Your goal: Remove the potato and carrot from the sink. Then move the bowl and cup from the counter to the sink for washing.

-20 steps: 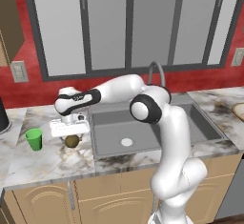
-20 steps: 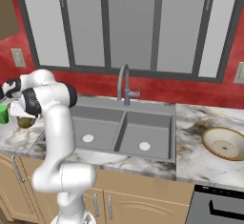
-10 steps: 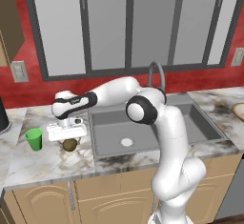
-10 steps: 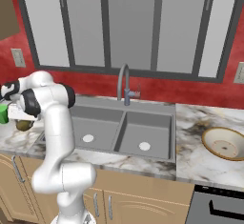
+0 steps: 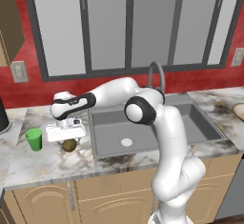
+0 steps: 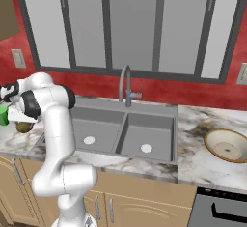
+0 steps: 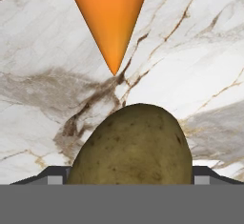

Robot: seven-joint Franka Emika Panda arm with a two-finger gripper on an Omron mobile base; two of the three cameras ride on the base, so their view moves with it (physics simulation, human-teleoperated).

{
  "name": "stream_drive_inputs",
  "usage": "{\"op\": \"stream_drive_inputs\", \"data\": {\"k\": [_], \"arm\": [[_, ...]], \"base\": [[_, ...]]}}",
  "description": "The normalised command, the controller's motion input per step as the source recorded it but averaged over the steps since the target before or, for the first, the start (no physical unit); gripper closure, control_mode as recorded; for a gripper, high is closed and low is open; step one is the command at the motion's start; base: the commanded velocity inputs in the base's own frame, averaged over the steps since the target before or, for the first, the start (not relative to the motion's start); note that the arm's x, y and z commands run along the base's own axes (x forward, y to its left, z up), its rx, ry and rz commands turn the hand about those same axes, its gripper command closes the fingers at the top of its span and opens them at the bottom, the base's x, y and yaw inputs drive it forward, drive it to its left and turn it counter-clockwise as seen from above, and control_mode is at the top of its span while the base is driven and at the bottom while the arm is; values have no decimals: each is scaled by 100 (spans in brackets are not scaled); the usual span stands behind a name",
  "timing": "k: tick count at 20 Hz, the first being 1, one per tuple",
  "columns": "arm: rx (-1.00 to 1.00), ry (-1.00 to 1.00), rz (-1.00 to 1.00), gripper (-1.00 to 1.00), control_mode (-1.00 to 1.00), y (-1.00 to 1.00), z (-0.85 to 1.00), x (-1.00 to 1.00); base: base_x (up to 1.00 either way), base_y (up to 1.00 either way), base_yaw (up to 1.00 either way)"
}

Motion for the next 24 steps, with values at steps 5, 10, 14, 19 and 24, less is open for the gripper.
{"op": "stream_drive_inputs", "data": {"k": [5,10,14,19,24], "arm": [[0,0,0,100,-100,2,-29,-13],[0,0,0,-100,-100,0,-23,-17],[-1,0,0,-100,-100,0,-6,-14],[0,0,0,-100,-100,-1,7,-17],[0,0,0,-100,-100,-3,10,-21]], "base": [[0,0,0],[0,0,0],[0,0,0],[0,0,0],[0,0,0]]}}
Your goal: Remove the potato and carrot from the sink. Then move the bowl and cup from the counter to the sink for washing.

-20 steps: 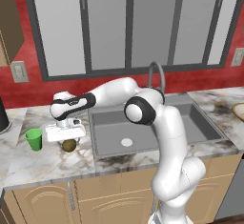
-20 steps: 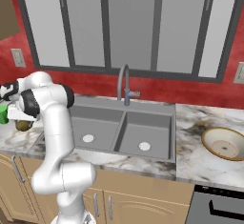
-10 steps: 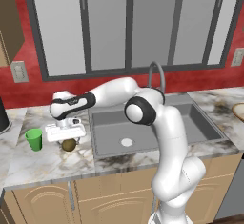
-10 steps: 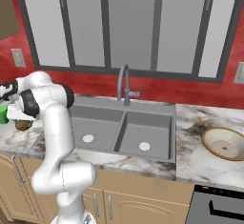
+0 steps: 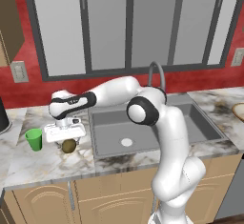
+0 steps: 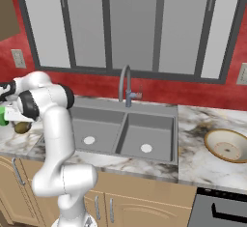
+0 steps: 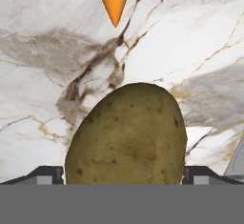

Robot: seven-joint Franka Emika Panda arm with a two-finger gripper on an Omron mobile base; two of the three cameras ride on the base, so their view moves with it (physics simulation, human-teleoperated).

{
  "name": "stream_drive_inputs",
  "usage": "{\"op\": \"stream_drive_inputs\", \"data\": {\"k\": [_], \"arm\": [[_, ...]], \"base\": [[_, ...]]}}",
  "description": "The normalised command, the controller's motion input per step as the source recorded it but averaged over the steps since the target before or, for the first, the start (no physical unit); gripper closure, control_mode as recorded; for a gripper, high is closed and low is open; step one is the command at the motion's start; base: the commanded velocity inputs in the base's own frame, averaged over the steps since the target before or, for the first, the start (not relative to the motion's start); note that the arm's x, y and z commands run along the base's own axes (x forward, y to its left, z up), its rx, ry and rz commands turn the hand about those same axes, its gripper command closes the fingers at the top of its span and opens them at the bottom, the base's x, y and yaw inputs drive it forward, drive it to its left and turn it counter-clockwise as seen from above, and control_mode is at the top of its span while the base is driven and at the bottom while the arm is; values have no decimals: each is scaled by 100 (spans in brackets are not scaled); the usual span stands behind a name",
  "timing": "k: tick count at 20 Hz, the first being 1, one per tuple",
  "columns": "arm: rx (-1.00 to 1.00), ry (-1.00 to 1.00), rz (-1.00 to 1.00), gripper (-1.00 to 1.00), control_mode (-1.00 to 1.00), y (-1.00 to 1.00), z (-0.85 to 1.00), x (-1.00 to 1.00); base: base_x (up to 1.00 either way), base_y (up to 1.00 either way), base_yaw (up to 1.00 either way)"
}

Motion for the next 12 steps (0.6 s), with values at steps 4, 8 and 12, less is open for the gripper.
{"op": "stream_drive_inputs", "data": {"k": [4,8,12], "arm": [[0,0,0,-100,-100,-1,8,-11],[0,0,0,-100,-100,0,24,-12],[0,-4,0,-100,-100,0,41,-16]], "base": [[0,0,0],[0,0,0],[0,0,0]]}}
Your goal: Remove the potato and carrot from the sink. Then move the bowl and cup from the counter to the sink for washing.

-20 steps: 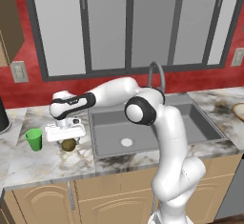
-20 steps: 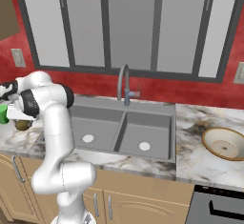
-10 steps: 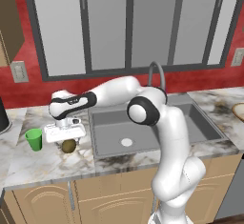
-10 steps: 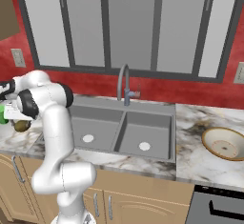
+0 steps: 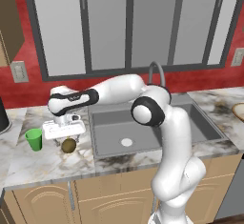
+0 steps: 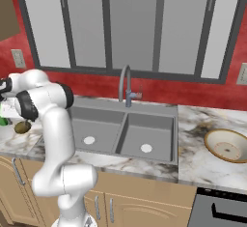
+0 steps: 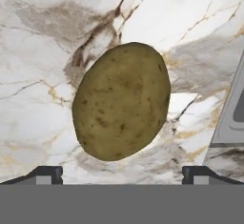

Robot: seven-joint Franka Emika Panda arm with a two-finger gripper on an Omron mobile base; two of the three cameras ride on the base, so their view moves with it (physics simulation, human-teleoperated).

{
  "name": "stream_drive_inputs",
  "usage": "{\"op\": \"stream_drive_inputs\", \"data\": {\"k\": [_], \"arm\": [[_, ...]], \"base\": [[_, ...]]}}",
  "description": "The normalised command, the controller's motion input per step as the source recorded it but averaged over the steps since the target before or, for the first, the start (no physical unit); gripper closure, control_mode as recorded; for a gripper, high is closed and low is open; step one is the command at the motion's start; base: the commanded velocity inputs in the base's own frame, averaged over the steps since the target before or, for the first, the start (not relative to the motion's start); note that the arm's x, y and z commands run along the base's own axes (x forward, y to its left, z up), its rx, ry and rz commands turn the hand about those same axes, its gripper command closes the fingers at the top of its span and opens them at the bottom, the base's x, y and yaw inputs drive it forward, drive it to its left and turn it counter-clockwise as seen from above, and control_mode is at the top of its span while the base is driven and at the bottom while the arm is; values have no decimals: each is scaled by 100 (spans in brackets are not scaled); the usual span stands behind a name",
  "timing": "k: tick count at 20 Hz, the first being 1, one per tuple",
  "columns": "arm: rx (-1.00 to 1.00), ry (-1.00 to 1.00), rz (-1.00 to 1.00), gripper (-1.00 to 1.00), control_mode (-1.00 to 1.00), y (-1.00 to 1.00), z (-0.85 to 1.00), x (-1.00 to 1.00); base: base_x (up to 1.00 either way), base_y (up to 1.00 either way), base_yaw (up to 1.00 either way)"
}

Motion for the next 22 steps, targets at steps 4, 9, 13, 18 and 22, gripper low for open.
{"op": "stream_drive_inputs", "data": {"k": [4,9,13,18,22], "arm": [[0,-7,0,-100,-100,0,48,-15],[0,-15,-1,-100,-100,3,38,-3],[0,-17,-9,-100,-100,7,22,1],[0,-20,-11,-100,-100,6,12,1],[0,-11,-13,-100,-100,2,5,2]], "base": [[0,0,0],[0,0,0],[0,0,0],[0,0,0],[0,0,0]]}}
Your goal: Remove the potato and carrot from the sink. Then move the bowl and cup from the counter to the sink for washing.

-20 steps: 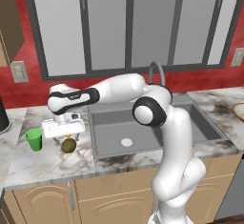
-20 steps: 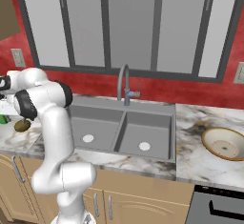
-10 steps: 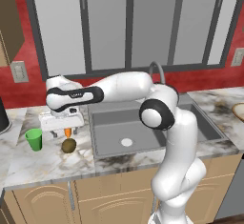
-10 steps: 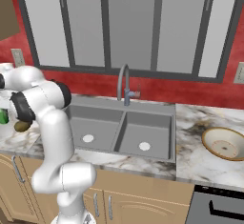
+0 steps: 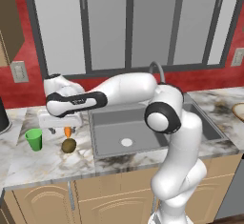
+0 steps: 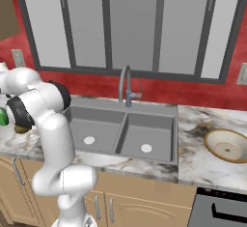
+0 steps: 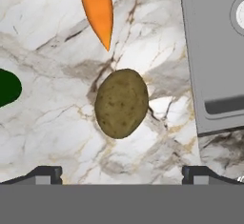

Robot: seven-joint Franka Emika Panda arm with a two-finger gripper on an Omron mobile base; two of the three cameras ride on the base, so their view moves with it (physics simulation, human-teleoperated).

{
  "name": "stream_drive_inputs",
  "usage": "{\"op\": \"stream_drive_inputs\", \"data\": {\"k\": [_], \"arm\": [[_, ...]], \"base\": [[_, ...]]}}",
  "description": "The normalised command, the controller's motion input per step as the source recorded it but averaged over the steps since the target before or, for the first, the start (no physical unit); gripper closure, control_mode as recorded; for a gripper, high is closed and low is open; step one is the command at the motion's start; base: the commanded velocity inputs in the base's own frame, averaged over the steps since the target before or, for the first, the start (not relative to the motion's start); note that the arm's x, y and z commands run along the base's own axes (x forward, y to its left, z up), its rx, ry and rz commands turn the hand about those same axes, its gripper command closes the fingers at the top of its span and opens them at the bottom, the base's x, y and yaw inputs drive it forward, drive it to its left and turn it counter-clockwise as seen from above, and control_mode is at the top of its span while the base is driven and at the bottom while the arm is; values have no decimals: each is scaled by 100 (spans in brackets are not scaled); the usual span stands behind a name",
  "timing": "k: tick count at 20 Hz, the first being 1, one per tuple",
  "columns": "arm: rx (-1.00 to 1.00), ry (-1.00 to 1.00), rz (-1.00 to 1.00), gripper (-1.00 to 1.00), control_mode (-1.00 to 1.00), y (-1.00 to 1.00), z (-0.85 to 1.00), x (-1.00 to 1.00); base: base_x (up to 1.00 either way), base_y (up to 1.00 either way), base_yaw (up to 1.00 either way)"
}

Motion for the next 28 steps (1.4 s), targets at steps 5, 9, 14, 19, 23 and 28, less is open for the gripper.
{"op": "stream_drive_inputs", "data": {"k": [5,9,14,19,23,28], "arm": [[3,-4,-7,-100,-100,9,4,7],[6,-2,-1,-100,-100,13,7,11],[5,-3,0,-100,-100,19,3,10],[0,-9,0,-100,-100,24,0,10],[0,-8,0,-100,-100,26,-3,16],[0,-2,-1,-100,-100,28,-5,23]], "base": [[0,0,0],[0,0,0],[0,0,0],[0,0,0],[0,0,0],[0,0,0]]}}
